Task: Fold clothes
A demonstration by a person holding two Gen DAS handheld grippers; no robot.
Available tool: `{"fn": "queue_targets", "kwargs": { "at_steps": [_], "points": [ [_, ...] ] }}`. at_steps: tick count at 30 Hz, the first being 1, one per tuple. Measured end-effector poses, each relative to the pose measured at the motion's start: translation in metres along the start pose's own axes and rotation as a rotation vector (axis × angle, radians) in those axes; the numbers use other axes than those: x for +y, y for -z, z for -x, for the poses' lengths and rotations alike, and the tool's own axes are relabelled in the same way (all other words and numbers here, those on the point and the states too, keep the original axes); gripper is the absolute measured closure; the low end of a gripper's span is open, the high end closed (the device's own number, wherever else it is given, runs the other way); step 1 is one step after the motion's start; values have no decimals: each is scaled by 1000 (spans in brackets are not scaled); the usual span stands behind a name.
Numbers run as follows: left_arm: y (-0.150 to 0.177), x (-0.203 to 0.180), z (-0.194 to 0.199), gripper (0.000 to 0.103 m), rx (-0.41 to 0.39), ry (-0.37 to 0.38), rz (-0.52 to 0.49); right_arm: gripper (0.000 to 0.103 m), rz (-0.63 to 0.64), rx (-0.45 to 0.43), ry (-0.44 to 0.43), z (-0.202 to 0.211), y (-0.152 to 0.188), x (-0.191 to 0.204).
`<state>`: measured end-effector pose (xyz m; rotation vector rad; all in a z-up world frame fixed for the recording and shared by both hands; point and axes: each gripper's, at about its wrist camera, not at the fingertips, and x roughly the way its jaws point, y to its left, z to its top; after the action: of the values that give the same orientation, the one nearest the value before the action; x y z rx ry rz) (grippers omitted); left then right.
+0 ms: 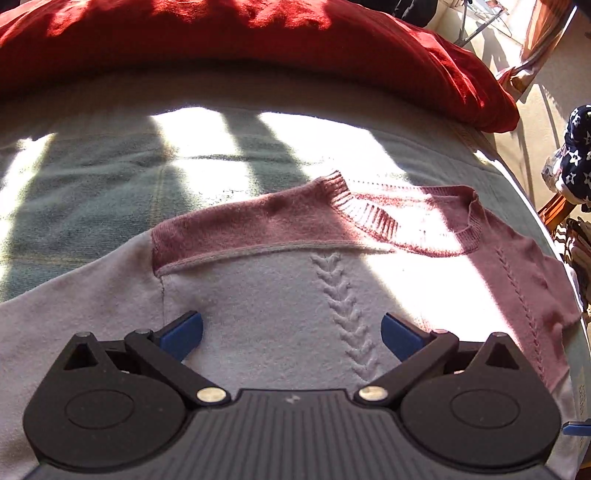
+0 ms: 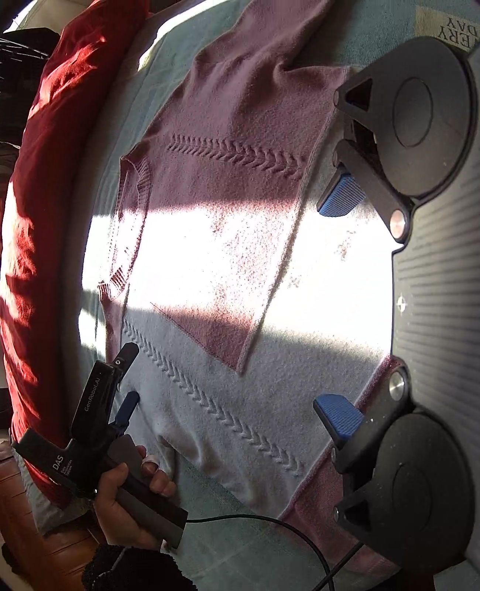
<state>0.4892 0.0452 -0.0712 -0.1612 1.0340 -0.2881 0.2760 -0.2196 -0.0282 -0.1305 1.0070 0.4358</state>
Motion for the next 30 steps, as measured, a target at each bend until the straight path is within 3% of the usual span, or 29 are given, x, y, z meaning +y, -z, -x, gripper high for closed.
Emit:
{"fn": "queue_targets", "kwargs": {
  "at_steps": [6,16,24,26,30],
  "points": [
    [-24,3,-13,1,-19,-35,21,0,-44,9,20,1,8,-17],
    [-29,-20,23,1,-74,-22,-5,0,-41,-4,30,6,2,-24],
    [29,-69,88,1,-5,10,-195,0,-69,59,53,-18,7,-40],
    [52,-79,92,1,-10,2,-257,0,-109,130,32,-33,12,-46],
    [89,-89,77,1,43,5,-277,0,-123,147,39,-39,13,-47]
  ]
}}
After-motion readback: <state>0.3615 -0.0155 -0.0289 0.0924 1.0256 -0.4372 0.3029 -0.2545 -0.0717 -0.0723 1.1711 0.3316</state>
